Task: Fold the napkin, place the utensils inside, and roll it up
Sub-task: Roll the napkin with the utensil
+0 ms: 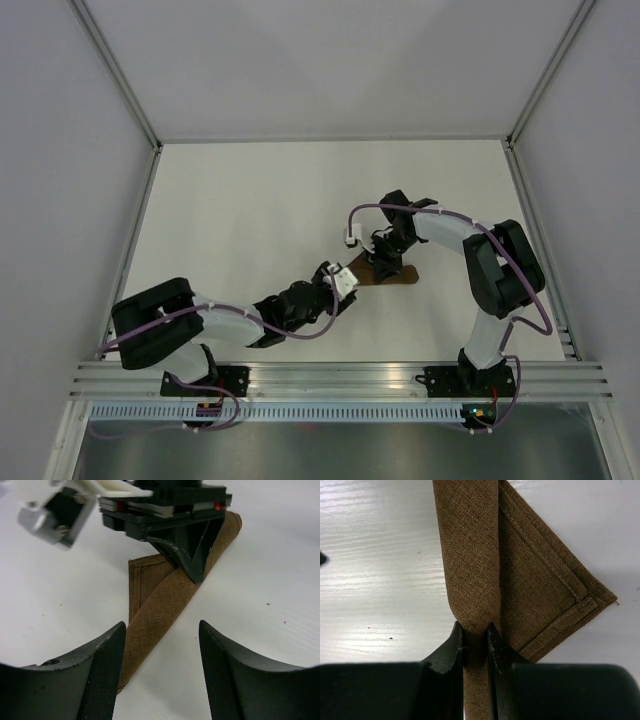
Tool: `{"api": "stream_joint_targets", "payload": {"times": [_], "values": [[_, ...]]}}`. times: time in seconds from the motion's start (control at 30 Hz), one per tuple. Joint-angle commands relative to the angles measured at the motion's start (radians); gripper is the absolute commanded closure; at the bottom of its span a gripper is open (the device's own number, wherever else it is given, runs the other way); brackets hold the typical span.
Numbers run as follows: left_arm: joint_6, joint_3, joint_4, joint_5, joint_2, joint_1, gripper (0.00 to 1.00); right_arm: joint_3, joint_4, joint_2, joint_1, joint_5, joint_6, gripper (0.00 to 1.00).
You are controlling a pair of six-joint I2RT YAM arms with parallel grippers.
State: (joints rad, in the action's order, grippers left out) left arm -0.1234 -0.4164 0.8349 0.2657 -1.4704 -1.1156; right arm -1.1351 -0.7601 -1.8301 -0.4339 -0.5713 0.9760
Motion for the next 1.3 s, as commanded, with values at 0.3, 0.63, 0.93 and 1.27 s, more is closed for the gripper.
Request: {"api": "stream_joint_targets", "payload": {"times": [0.3,0.63,0.93,1.27], "values": [[-0.511,-0.195,0.072,0.064,-0.32,-0.072,0.28,0.012,-0.099,-0.189,-0.006,0.057,0.027,0.97],[-0.521,-0.28,-0.086,-0.003,-0.41,-0.03,0.33,0.009,-0.105,-0.201,-0.002,0.06,0.03,0.97],[-0.446,-0.358,-0.313,-0.077,-0.449,-0.007,0.74,0.011,-0.104,-0.205,0.0,0.054,0.032,0.97],[-0.288,-0.433,-0.538,-0.239,-0.429,0.034,0.98,0.02,-0.084,-0.118,0.007,0.027,-0.026,0.48]]}}
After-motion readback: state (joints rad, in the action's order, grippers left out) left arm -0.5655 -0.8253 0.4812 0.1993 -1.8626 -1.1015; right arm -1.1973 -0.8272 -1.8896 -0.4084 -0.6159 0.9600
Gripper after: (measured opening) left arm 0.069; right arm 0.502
